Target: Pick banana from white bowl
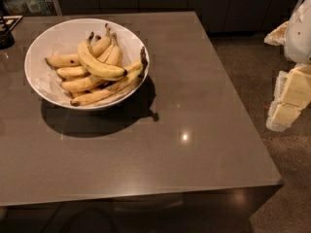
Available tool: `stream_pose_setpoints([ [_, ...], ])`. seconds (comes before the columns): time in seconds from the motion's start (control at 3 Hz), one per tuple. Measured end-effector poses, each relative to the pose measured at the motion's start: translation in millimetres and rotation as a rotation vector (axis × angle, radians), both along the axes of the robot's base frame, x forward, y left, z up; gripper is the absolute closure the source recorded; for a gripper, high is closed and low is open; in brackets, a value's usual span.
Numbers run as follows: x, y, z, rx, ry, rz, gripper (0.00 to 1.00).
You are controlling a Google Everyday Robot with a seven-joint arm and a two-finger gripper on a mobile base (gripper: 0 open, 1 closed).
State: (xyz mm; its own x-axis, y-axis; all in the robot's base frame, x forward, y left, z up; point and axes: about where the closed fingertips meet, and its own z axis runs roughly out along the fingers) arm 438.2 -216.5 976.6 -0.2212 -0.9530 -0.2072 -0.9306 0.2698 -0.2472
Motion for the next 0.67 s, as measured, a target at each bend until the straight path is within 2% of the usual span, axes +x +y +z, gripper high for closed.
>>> stream_pose_setpoints([
  [0.33,0.0,0.0,0.0,0.0,0.0,0.0,0.0],
  [0.67,-2.5,6.3,4.1,-0.046,-0.022,-0.013,0.0],
])
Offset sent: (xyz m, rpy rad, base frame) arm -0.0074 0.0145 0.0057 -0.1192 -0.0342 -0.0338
